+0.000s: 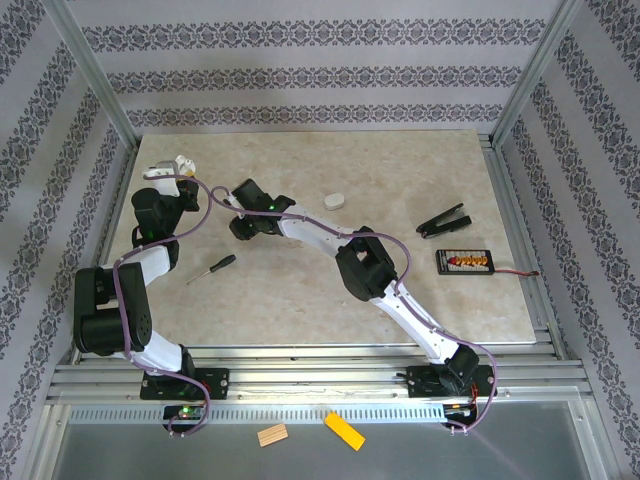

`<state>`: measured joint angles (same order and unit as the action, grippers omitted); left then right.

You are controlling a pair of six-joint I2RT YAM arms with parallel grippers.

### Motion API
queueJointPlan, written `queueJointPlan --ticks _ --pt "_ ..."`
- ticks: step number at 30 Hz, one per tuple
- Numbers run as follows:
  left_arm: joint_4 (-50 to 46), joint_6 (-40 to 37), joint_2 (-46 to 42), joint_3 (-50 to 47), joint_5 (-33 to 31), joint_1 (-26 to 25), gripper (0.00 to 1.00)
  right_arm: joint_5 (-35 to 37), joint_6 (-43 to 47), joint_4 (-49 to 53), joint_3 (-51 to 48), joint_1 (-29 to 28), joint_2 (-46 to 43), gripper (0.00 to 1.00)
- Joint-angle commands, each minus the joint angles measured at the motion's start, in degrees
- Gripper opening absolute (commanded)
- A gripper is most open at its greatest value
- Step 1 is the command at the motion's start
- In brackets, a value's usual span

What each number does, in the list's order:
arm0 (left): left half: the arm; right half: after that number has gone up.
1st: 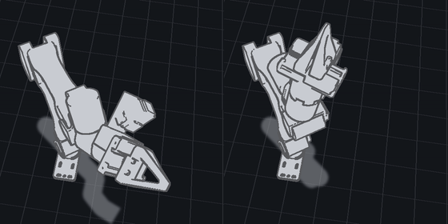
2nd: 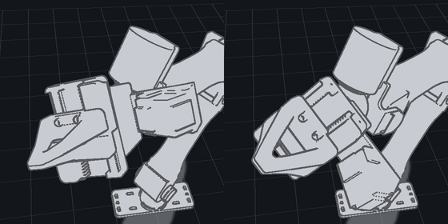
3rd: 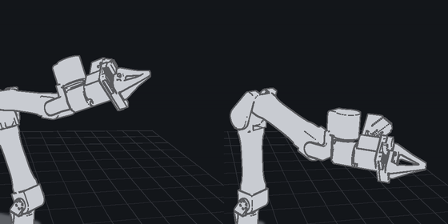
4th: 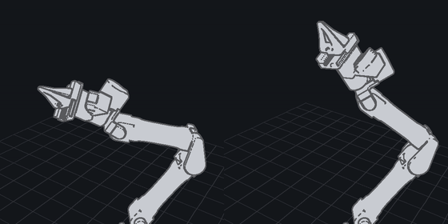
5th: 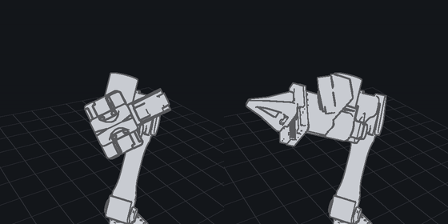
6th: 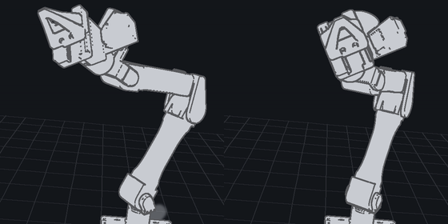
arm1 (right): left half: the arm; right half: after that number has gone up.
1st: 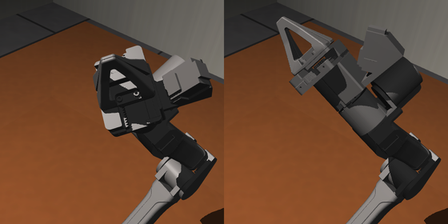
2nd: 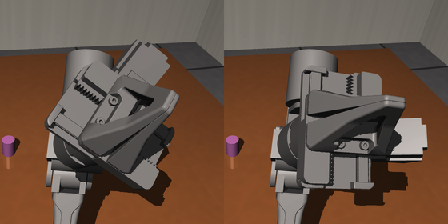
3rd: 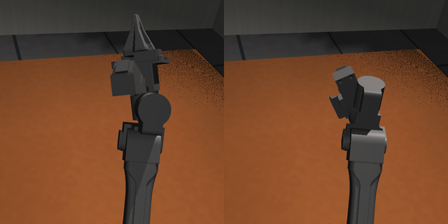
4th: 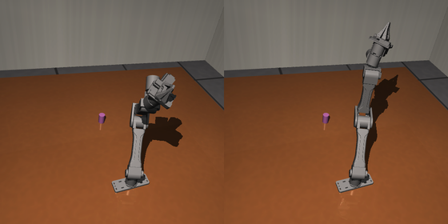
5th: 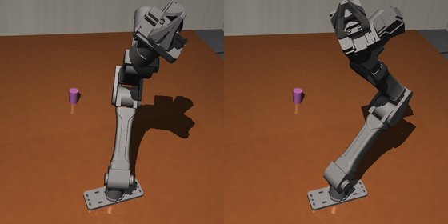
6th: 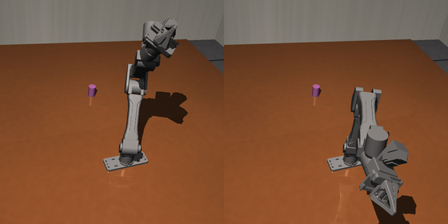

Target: Insert the wireless bluetooth earbuds into the charging case

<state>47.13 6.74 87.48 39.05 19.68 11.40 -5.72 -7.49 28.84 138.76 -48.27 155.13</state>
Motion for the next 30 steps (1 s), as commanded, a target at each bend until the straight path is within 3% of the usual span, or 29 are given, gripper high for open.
queueJointPlan --ticks 1,9,19,30 --pt "2.68 1.08 -1.59 0.16 1.11 0.91 0.0 1.72 1.37 3.85 1.87 -0.85 1.76 0.29" --pt "2.44 1.26 -2.31 0.02 1.99 0.86 0.0 -0.41 3.51 3.13 -3.57 -0.95 -2.99 0.26" --pt "-3.26 -0.85 -5.67 0.24 1.37 0.9 0.0 -2.65 6.05 -5.06 -29.23 -0.4 -17.88 0.25" --pt "-1.23 3.03 -8.47 -3.04 5.72 -2.22 0.0 -0.87 2.55 -12.02 -59.35 1.67 -35.57 0.28"
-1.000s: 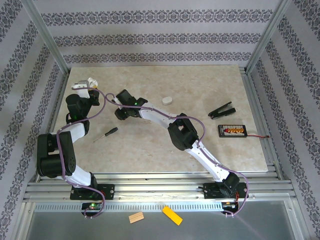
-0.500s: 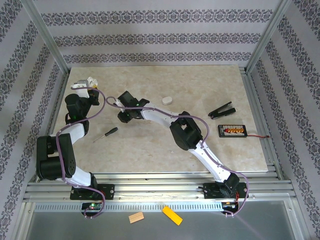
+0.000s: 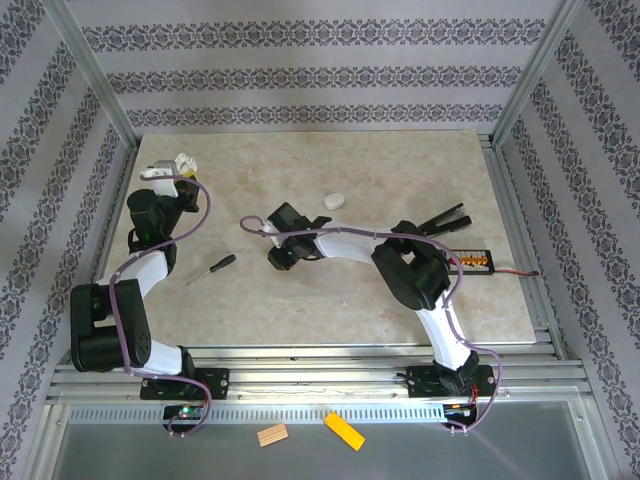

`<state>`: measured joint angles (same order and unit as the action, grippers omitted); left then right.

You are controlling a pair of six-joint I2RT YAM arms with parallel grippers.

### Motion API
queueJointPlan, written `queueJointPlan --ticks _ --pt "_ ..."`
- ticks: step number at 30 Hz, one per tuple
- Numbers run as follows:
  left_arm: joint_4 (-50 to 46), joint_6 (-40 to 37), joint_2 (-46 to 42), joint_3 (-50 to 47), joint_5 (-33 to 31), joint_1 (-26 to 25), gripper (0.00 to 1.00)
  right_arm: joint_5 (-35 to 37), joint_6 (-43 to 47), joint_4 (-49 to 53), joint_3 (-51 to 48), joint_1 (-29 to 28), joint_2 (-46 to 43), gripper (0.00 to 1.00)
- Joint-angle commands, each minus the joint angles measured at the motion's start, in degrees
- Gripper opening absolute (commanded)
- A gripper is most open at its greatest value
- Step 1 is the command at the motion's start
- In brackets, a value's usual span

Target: Insert the wireless bluetooth earbuds into the charging case

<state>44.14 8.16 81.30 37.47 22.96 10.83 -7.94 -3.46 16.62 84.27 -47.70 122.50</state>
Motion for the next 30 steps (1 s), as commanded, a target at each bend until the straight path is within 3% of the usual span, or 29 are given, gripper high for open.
queueJointPlan --ticks 1,8,13,19,27,30 --pt "1.7 1.34 -2.84 -2.1 2.43 -2.62 0.0 1.47 -1.67 -0.26 -7.49 1.44 -4.45 0.28" --pt "3.09 0.34 -7.03 -7.01 1.72 -8.8 0.0 2.57 -3.94 -0.55 -21.11 2.52 -13.95 0.3" --pt "4.97 -1.65 -8.8 -9.56 0.46 -13.25 0.0 2.36 -5.73 -0.76 -23.57 2.95 -18.18 0.35" --pt "7.66 -2.21 -9.13 -11.49 0.1 -13.36 0.0 2.24 -5.52 2.14 -21.27 4.02 -21.16 0.54" --pt "10.1 -3.93 -10.73 -15.06 -0.68 -13.31 0.0 -5.29 3.63 17.84 -10.35 4.29 -19.36 0.54" --pt "9.22 -5.0 -11.81 -15.4 -1.21 -13.38 0.0 -3.82 9.39 27.62 -3.39 3.4 -15.39 0.53"
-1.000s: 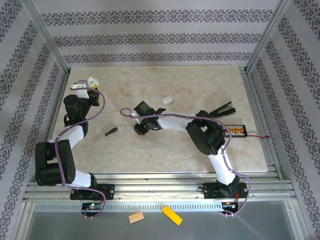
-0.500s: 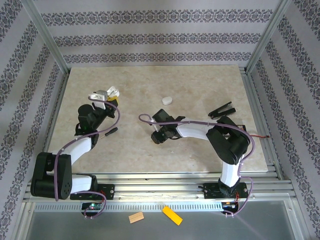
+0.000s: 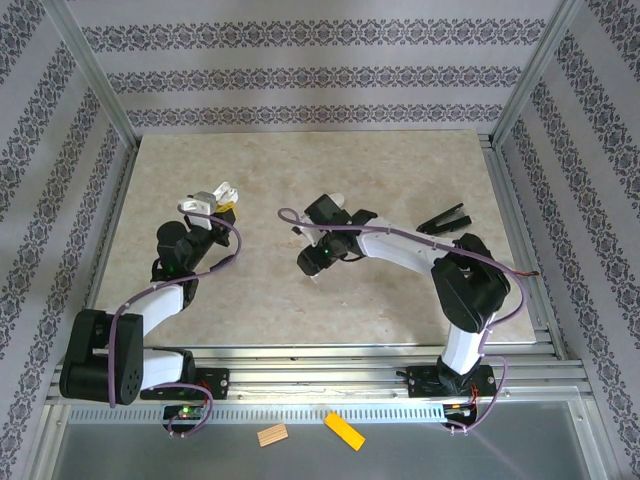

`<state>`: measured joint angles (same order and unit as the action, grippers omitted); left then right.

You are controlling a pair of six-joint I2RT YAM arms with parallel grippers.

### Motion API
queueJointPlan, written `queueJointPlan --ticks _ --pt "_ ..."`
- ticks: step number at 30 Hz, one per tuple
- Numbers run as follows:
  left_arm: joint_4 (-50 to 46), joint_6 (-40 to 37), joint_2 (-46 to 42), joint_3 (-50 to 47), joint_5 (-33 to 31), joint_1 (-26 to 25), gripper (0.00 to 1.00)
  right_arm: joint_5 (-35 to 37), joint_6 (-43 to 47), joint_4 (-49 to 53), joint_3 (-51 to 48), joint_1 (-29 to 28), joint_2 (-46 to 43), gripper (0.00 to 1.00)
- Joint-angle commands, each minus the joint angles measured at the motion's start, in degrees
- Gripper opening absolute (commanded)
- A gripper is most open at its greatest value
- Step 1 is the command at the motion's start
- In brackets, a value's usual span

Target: Insert the wireless bluetooth earbuds into the charging case

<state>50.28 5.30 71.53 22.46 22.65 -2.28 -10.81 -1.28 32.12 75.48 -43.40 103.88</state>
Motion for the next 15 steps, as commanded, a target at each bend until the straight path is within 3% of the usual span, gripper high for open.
queueJointPlan --ticks 1,15 --pt "3.4 -2.39 -2.17 -0.48 -0.49 -0.26 0.0 -0.46 8.32 14.09 7.21 -1.02 4.47 0.52" --pt "4.88 -4.31 -1.41 -1.01 1.98 -0.25 0.0 -0.42 15.64 28.77 25.53 -0.22 19.36 0.46"
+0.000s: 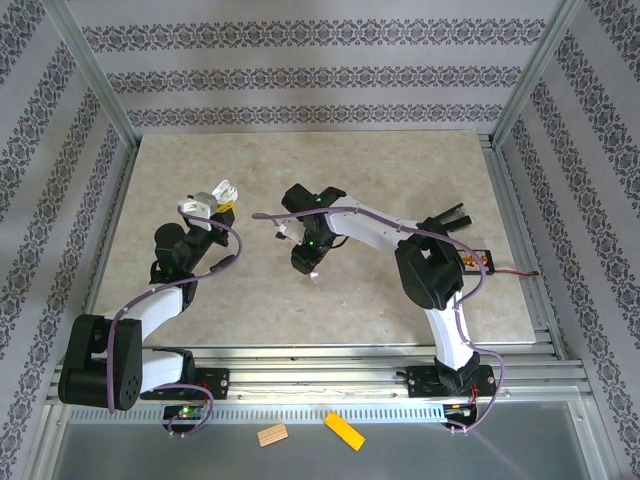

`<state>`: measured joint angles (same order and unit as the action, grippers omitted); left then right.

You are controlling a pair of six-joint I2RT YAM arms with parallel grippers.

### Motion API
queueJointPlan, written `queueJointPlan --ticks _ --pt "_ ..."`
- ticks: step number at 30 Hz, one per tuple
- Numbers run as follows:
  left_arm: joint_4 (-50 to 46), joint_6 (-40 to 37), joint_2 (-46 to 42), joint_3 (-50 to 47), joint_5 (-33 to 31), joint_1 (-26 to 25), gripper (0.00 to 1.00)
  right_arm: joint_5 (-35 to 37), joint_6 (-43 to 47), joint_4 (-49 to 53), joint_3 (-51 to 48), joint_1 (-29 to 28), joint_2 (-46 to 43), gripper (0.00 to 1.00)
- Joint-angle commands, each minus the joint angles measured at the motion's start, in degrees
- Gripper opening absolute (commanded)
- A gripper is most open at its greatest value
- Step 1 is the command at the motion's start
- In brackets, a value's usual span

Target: Insert the wireless bluetooth earbuds into the charging case

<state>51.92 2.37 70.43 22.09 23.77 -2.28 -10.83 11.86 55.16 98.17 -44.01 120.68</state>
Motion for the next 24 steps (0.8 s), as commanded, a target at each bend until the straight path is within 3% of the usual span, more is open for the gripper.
queueJointPlan --ticks 1,24 --pt "3.08 -1.49 -0.26 -0.64 0.84 -0.22 0.0 -0.57 2.77 6.33 3.47 0.45 3.44 0.46" --pt "3.8 -1.32 1.41 -0.29 1.22 -0.26 0.0 -3.19 3.1 6.63 4.67 1.82 9.48 0.35"
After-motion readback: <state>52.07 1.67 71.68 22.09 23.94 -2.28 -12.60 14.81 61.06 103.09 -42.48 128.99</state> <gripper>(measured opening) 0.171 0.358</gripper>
